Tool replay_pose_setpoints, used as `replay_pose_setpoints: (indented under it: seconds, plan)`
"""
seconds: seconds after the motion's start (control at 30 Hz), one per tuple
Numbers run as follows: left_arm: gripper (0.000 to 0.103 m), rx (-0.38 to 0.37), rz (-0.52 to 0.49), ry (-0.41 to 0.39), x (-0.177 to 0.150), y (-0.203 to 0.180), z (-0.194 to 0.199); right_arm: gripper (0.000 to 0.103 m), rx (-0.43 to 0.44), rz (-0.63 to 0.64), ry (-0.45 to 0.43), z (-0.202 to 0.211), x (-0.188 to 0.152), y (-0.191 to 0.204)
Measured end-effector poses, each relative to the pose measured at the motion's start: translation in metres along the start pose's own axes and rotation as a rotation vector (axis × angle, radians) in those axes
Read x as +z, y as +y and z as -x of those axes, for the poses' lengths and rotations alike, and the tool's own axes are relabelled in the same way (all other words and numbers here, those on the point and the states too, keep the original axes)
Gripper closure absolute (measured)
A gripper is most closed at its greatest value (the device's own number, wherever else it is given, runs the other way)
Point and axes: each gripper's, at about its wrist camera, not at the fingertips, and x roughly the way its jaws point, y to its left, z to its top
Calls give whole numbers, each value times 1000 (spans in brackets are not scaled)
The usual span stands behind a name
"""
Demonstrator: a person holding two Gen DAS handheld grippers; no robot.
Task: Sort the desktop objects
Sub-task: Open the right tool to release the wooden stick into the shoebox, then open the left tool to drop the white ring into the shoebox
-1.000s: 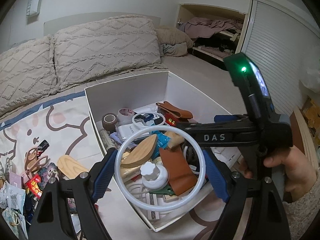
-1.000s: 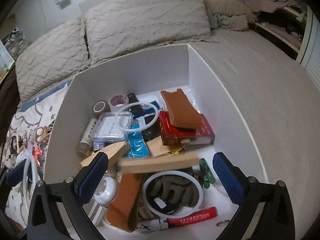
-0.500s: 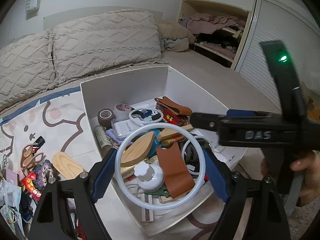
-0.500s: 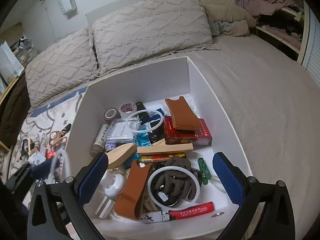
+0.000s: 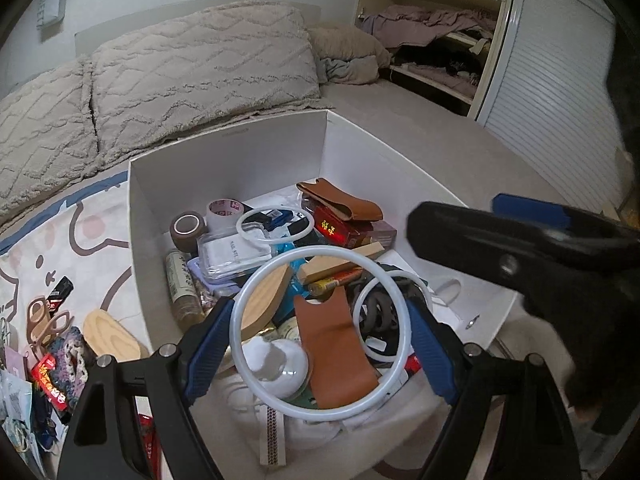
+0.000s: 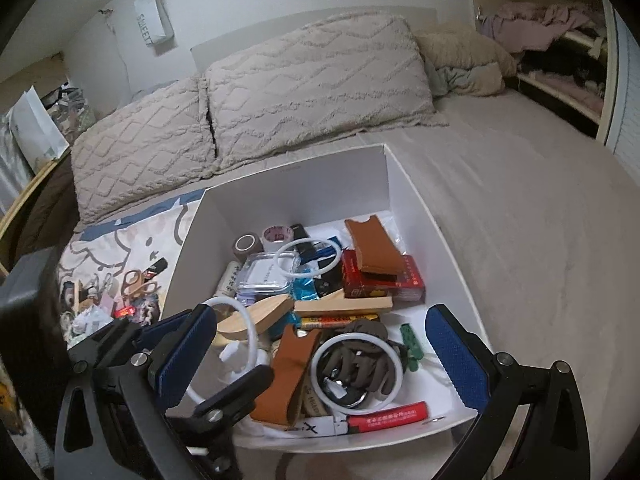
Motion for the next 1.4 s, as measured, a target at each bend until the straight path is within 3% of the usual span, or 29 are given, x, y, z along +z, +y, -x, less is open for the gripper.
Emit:
replay_pose_setpoints:
  seconds: [0.27, 0.5, 0.83, 0.93, 1.4]
  plan:
    - [19, 27, -40, 65, 1, -6, -18, 0, -65, -6, 48, -6, 1, -13]
    - [19, 43, -68, 115, -2, -7, -27, 0, -196, 37, 71, -12, -4, -19]
    - [18, 65, -88, 115, -5, -9, -25, 0, -182, 43, 82, -9, -10, -19]
    - [8, 74, -90, 102, -7, -8, -21, 0, -185, 41, 83, -6, -11, -20]
    - [8, 84, -68, 82, -16, 3, 5, 0, -162, 41, 60, 14, -15, -4]
